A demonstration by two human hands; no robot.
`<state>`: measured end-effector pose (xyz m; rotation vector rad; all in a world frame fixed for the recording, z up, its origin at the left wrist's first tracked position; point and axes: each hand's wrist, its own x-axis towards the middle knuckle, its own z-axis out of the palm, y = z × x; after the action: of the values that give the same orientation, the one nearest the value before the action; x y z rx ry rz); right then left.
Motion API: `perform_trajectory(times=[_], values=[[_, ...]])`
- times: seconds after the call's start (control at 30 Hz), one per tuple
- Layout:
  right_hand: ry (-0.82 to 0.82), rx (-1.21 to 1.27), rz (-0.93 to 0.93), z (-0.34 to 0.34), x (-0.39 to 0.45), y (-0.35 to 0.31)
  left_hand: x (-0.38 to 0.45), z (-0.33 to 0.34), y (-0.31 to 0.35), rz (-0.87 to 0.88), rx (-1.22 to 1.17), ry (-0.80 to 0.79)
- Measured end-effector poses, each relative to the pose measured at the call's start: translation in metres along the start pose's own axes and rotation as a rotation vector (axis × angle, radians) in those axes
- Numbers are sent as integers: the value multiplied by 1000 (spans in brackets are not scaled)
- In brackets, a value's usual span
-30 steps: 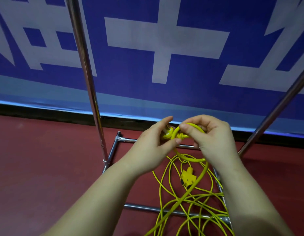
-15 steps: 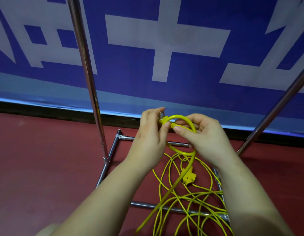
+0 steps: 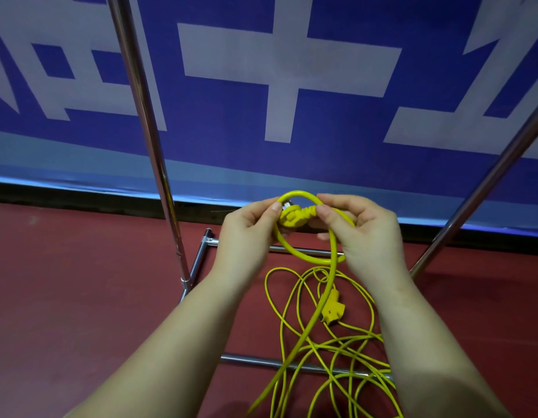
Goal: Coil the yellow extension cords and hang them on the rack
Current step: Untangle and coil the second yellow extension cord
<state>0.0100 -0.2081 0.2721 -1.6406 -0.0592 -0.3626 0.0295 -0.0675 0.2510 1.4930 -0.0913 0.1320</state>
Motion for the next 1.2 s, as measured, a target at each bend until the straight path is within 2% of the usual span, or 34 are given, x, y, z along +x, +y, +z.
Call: perform_trajectory(times=[0.1, 0.17, 0.23, 0.37, 0.47, 0.53, 0.6, 0.67, 0.73, 0.97, 1.13, 1.2], values=[[65, -44, -51, 0, 1, 2, 0, 2, 2, -166, -209, 3], [92, 13, -27, 0, 3, 2, 1, 1, 2, -294, -353, -17], [157, 102, 33, -1, 6, 3, 3, -3, 1, -369, -392, -16], [242, 174, 105, -5, 9, 7, 9, -13, -7, -450, -204, 43], [258, 167, 127, -8, 10, 9, 12, -19, -12, -358, 187, 96], [208, 139, 160, -7, 10, 11, 7, -16, -8, -186, 297, 75], [144, 96, 181, -3, 10, 13, 3, -8, -6, -95, 254, -42], [71, 15, 168, 1, 8, 14, -1, -2, -6, -136, 150, -179], [-44, -71, 148, 6, 4, 14, 0, 1, -11, -215, 26, -211], [-427, -171, 238, 11, -2, 13, 12, -8, -11, -202, -194, 120], [-555, -299, 369, -11, 2, 13, 17, -16, -18, -244, -177, 186], [-614, -326, 427, -19, 3, 15, 23, -24, -21, -288, -220, 278]])
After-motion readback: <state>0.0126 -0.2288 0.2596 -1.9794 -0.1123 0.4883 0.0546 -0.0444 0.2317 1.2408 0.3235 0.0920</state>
